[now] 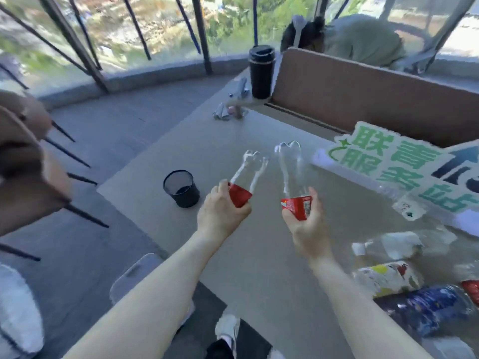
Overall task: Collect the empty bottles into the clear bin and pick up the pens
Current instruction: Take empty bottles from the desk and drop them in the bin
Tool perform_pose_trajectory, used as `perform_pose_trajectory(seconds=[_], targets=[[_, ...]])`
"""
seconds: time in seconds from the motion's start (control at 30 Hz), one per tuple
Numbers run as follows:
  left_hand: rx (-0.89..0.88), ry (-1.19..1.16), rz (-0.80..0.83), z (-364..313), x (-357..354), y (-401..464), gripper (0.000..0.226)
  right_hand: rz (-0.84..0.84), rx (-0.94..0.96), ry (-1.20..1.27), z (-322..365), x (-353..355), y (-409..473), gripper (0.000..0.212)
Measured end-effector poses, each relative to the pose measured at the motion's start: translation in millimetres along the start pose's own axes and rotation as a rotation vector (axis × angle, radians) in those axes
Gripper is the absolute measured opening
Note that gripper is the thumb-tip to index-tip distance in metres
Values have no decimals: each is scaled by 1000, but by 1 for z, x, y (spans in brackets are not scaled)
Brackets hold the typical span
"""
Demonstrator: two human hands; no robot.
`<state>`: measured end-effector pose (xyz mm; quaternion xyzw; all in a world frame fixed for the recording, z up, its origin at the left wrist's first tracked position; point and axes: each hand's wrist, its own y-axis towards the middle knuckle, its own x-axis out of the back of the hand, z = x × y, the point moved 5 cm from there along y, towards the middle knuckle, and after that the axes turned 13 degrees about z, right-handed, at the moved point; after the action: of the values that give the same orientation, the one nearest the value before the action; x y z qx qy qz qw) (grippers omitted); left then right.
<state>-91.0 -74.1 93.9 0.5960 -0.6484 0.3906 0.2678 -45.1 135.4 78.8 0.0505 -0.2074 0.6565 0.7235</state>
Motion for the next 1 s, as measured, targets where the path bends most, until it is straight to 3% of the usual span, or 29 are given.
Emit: perform_pose_trajectory(seconds=[0.23,0.37,0.5,0.63,0.7,0.87,1.0], targets=[[364,-166,-246,174,83,-106,43,426,257,-89,63,-165,-50,73],[683,-293,-176,299,79,-167,51,665,246,-257,56,-268,-90,79],[834,-432,-70,368,49,-194,63,791,120,-397,19,-327,-113,82],[931,-520,84,442,28,-194,85,823,-52,-510,-13,-390,-124,82],[986,-484,194,472,27,-196,85,827,-118,-547,-25,-416,-125,82],[958,-315,426,516,41,-204,53,851,-230,-614,-40,-459,-132,81],[836,-268,442,522,49,-200,40,867,-272,-659,-43,-482,-133,81]])
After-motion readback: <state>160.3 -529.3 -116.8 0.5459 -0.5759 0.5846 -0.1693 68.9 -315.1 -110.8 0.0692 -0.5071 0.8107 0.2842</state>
